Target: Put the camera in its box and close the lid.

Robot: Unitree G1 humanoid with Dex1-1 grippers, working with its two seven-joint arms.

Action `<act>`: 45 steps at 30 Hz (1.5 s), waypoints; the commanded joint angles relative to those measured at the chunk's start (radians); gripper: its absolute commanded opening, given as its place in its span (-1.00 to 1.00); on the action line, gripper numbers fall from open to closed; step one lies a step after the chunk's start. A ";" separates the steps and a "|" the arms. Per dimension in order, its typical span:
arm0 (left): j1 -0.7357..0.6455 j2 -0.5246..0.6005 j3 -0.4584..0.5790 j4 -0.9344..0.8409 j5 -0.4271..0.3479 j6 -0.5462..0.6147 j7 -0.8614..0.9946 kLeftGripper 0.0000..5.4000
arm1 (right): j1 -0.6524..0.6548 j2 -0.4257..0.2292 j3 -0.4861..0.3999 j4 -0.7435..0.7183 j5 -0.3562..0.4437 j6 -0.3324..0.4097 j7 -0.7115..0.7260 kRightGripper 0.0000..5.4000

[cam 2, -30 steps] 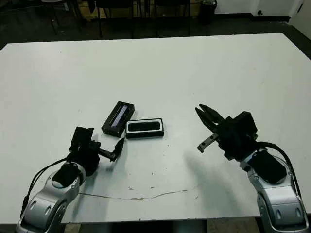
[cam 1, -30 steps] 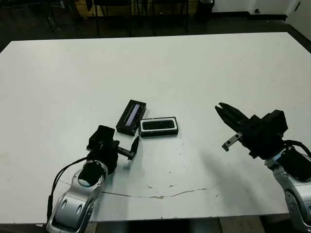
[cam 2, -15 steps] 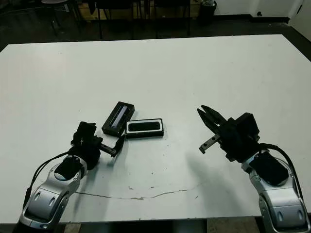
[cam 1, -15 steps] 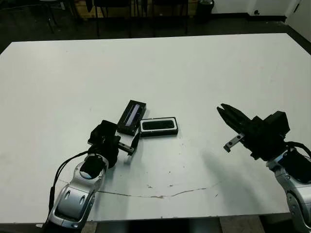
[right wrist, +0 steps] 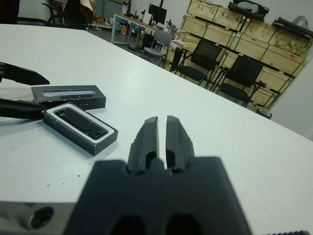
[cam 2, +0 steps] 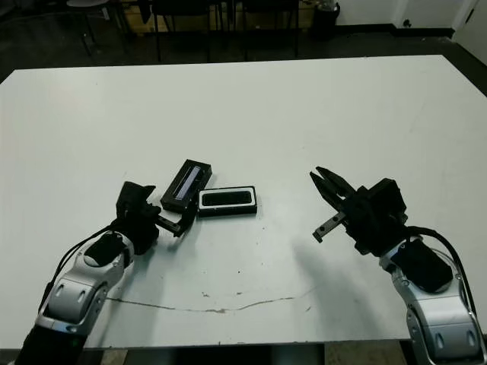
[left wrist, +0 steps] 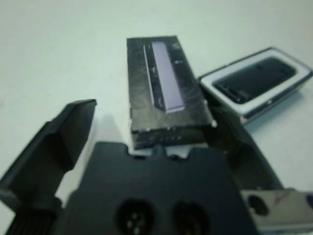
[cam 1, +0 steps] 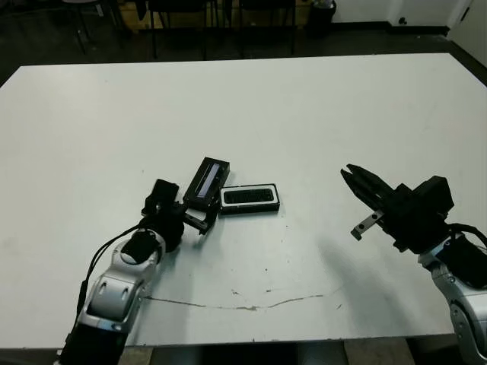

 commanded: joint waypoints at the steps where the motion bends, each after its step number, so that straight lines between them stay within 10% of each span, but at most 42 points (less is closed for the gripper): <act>1: 0.020 0.017 0.002 0.195 -0.002 -0.017 -0.053 0.69 | 0.007 -0.015 -0.012 -0.012 0.005 0.029 -0.001 -1.00; 11: -0.030 0.053 -0.021 0.326 0.018 -0.148 -0.153 0.02 | 0.011 -0.021 -0.016 -0.026 -0.001 0.054 -0.002 -1.00; 31: -0.109 0.215 0.206 0.104 -0.093 -0.057 -0.147 0.02 | -0.002 0.002 -0.008 0.004 -0.010 0.025 -0.021 -1.00; 45: -0.357 0.278 0.210 0.378 -0.159 -0.131 -0.421 0.02 | -0.056 0.037 -0.029 0.163 0.012 0.005 -0.044 -1.00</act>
